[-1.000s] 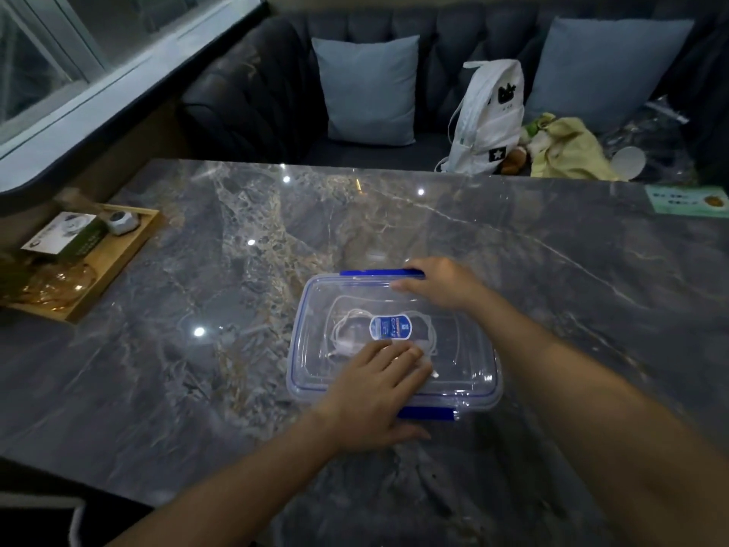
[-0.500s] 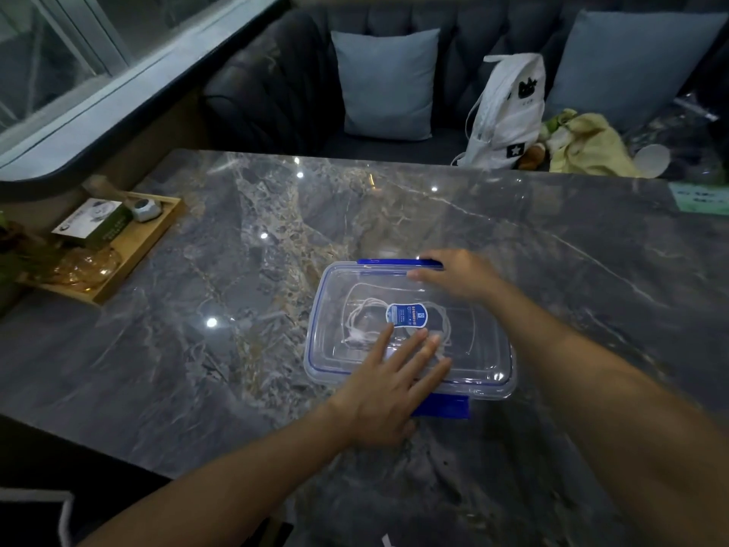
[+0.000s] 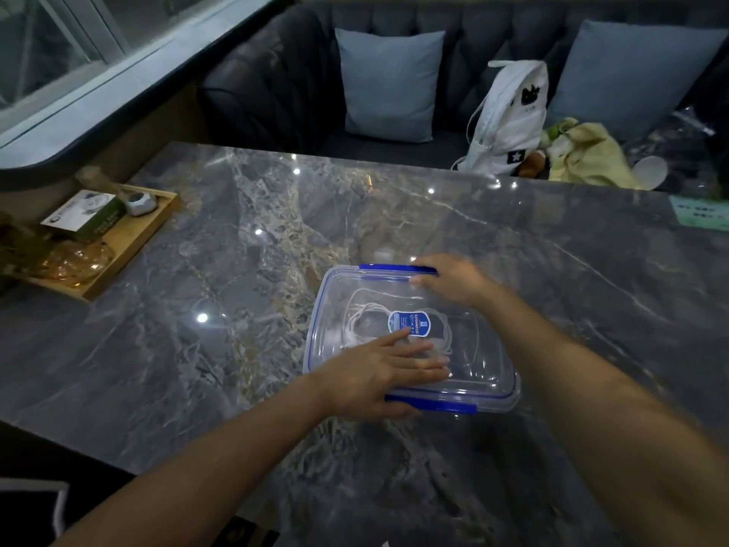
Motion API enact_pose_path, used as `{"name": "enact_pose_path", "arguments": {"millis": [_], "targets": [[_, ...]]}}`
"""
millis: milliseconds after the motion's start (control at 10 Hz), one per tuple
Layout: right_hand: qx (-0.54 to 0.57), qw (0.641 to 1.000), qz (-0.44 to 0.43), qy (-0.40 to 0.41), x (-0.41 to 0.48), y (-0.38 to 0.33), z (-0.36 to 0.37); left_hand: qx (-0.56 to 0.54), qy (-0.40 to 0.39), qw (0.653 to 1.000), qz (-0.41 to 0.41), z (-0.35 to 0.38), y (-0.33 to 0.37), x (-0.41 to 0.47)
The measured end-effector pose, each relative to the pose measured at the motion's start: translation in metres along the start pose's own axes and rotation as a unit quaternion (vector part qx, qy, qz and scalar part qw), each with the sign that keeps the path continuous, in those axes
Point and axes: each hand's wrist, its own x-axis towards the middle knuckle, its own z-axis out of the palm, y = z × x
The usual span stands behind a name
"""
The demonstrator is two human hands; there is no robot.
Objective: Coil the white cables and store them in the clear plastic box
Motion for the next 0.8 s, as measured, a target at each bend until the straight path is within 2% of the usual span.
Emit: {"name": "enact_pose_path", "arguments": {"millis": [200, 500, 600, 700, 800], "targets": [[-0.012, 1.0, -0.015, 0.025, -0.002, -0.004, -0.001, -0.076, 0.016, 0.997, 0.003, -0.003, 0.004, 0.002], [-0.003, 0.999, -0.015, 0.031, -0.009, -0.009, -0.005, -0.103, 0.04, 0.994, -0.009, -0.003, 0.005, 0.004], [-0.041, 0.999, -0.021, 0.012, -0.01, -0.011, -0.006, -0.137, 0.052, 0.988, -0.039, -0.006, 0.007, 0.005], [-0.128, 0.99, -0.002, -0.053, -0.008, -0.024, -0.02, -0.163, 0.074, 0.98, -0.082, -0.022, 0.006, 0.012], [-0.155, 0.984, 0.008, -0.087, -0.007, -0.037, -0.041, -0.063, 0.13, 0.983, -0.113, -0.049, -0.004, 0.024]]}}
